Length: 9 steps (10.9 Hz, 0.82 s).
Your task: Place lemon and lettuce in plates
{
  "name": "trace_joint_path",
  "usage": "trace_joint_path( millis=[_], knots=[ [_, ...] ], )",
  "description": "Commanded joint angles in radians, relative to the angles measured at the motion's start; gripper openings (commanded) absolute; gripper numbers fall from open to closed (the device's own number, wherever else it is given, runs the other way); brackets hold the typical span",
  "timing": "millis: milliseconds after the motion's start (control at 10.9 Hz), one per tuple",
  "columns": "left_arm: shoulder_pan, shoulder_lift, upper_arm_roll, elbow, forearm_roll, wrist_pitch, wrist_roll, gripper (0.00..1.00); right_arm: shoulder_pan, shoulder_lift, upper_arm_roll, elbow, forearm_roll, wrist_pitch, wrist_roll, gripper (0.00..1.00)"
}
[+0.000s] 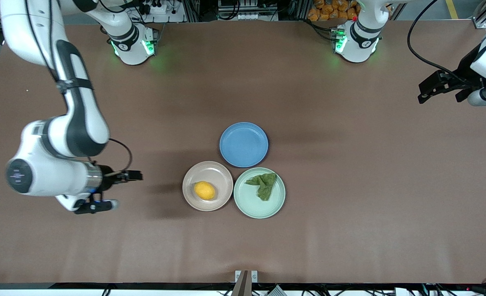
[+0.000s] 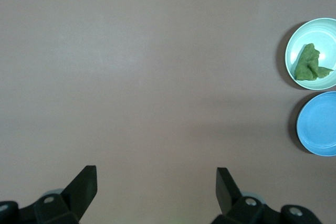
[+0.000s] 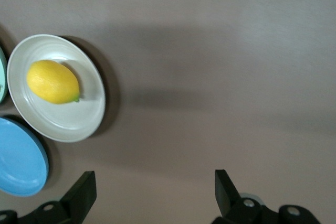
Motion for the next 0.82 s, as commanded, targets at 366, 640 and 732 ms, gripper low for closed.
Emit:
trace_joint_path(
  millis=[366,640,732],
  knots=[
    [0.001,-0.001,-0.004,0.008,0.011,0.006,0.023,1.00,-0.118,-0.158,-0.008,-0.034,-0.147,-0.123,-0.055,1.00],
    [0.001,0.000,-0.004,0.008,0.013,0.006,0.025,1.00,-0.104,-0.302,-0.074,-0.117,-0.156,-0.143,-0.054,1.00],
    [0.000,0.000,-0.004,0.008,0.013,0.008,0.023,1.00,-0.104,-0.336,-0.079,-0.132,-0.163,-0.144,-0.054,1.00]
  ],
)
